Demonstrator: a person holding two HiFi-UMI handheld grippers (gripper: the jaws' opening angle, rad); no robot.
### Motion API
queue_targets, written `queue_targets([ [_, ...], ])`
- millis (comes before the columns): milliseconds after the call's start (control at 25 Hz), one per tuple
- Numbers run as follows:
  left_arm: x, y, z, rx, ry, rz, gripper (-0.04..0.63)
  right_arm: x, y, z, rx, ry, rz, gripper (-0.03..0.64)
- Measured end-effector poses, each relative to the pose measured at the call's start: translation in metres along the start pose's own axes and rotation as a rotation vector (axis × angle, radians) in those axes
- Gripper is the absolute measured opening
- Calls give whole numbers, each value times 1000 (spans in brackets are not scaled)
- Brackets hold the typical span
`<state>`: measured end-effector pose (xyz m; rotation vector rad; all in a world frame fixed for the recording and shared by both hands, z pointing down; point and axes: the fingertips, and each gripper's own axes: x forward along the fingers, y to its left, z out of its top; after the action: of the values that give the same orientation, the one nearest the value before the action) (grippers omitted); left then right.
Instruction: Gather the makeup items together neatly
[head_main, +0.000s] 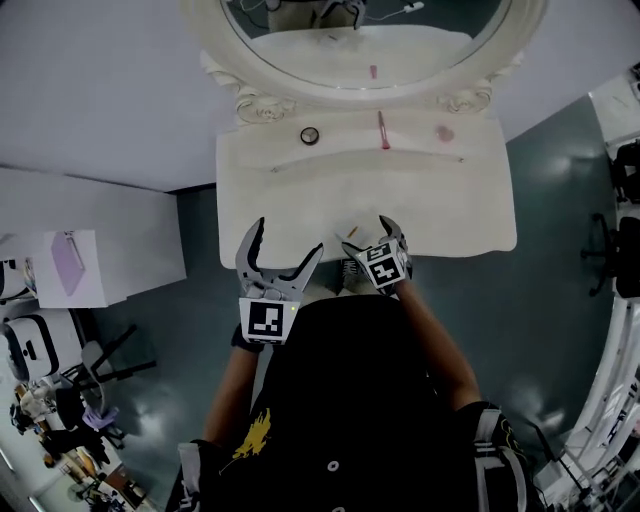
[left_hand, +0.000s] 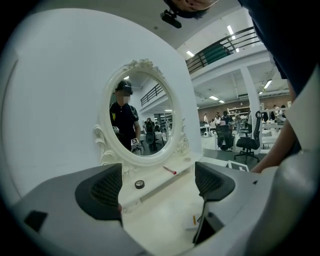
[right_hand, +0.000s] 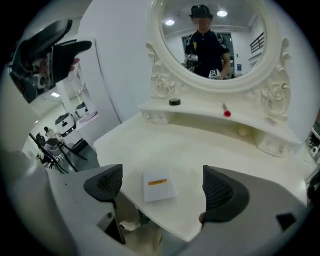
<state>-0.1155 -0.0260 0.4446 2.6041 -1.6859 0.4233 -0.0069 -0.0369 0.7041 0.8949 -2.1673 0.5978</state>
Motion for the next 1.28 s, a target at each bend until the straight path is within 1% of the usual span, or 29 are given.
queue_targets([
  [80,11,-2,-3,-33,-16,4,457,16,5,-8,-40,63,34,510],
  [120,15,-3,-9,-45,-8,4,457,23,9,-13,-68,91,48,505],
  [200,25,-3,-24,-48,44,-3,457,36,10,-19,-129,140,58,479],
  [280,35,-3,-33,-38,79,-20,457,49,8,-25,-174,187,57,435],
  [320,39,-2,-35,-31,90,-31,457,54,8,-28,-184,209,61,434],
  [360,42,0,-34,-15,92,-38,457,59,9,-31,-187,228,68,428],
  [440,47,7,-27,19,44,-26,457,62,10,-35,-182,247,76,410],
  [480,49,11,-23,16,17,-9,457,62,10,-36,-179,251,76,402],
  [560,50,20,-19,-27,-8,25,457,65,9,-39,-166,260,80,388],
  [600,50,22,-19,-35,-7,33,457,66,10,-41,-159,266,89,385],
  [640,49,23,-19,-23,0,34,457,68,13,-44,-155,273,99,383],
  [720,48,21,-20,35,19,19,457,71,14,-47,-162,282,104,380],
  [760,48,19,-21,60,26,12,457,72,12,-47,-174,286,95,372],
  [800,48,18,-22,72,29,6,457,73,10,-46,-187,290,83,337],
  [880,48,15,-23,63,27,3,457,73,7,-47,-198,297,68,316],
  [960,48,12,-23,52,25,-3,457,72,7,-49,-194,303,61,313],
  [1040,49,9,-24,62,32,-15,457,69,7,-48,-183,304,63,310],
  [1160,48,6,-30,52,83,-25,457,67,1,-45,-158,295,46,305],
  [1280,48,6,-32,47,106,-31,457,63,-6,-39,-98,276,22,302],
])
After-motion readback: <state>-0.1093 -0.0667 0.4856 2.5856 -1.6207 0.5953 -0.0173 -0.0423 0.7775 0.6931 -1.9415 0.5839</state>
